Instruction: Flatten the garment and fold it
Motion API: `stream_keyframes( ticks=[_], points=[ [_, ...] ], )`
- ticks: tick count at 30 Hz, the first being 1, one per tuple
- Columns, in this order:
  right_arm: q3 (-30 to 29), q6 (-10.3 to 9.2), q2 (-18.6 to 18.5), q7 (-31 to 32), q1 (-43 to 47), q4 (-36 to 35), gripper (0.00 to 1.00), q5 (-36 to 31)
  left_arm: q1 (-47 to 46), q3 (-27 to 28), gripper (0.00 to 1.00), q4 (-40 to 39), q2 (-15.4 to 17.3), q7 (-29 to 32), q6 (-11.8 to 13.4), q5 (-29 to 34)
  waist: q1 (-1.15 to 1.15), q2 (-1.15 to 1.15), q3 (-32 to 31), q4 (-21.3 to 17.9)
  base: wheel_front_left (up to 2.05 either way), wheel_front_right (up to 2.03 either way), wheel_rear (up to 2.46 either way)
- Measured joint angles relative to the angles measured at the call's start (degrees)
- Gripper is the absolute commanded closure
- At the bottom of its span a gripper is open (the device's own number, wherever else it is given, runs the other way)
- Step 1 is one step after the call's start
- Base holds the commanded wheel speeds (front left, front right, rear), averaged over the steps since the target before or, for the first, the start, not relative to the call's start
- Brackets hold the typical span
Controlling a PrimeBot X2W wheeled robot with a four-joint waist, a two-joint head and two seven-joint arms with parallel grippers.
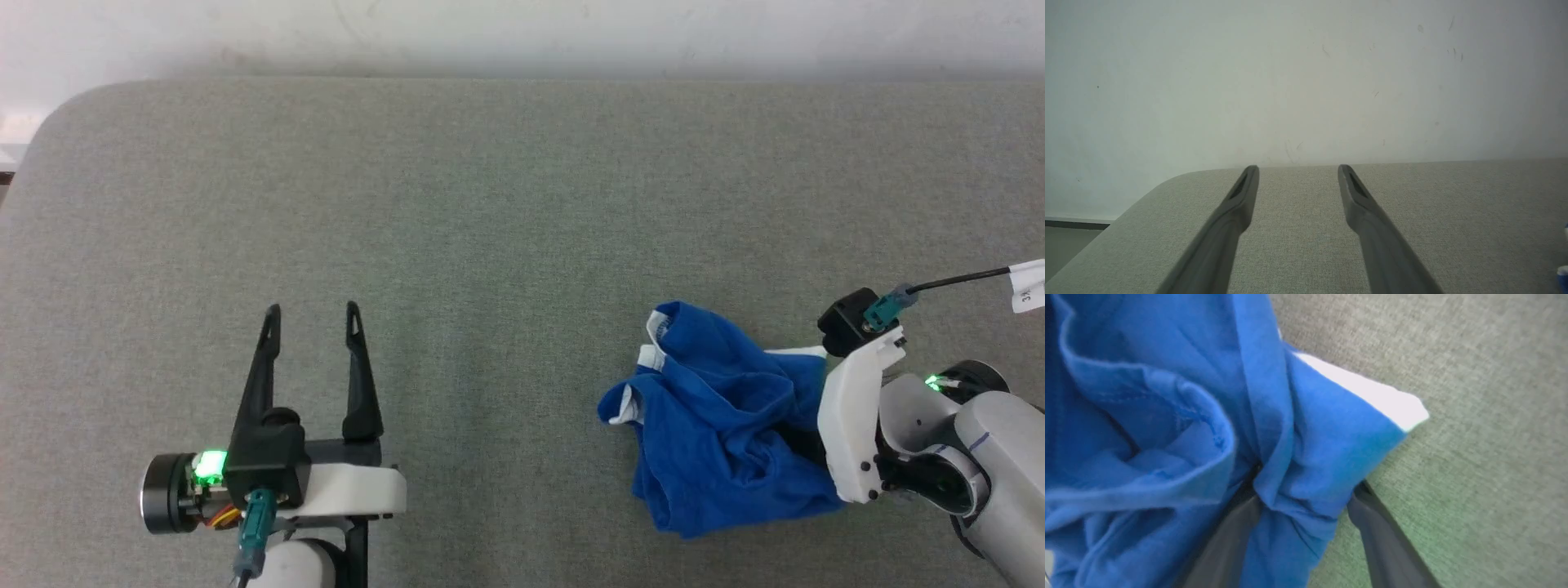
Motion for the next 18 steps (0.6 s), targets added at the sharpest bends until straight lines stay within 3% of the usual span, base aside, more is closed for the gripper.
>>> stream_keyframes(
  ticks=[8, 13, 18],
  points=[
    [4.37, 0.05, -1.58, -8.58, -3.99, -4.86, 1.00, 0.45, 0.20, 1.47, 0.00, -0.69, 0.48, 0.00, 0.13, 0.02, 0.02, 0.00, 0.23, -3.23, 0.00, 0.00, 0.00],
    [5.84, 0.04, -6.55, -9.59, -9.09, -11.01, 1.00, 0.16, 0.05, 3.30, 0.00, -3.08, 1.26, 0.00, 1.02, 0.29, 0.01, 0.00, 0.53, -8.04, 0.00, 0.00, 0.00],
    [6.06, 0.04, -11.59, -10.61, -12.57, -11.83, 1.00, -1.02, -0.25, 4.68, 0.00, -5.64, 3.35, 0.00, 1.64, 1.62, 0.01, 0.00, 2.29, -13.89, 0.00, 0.00, 0.00]
  ],
)
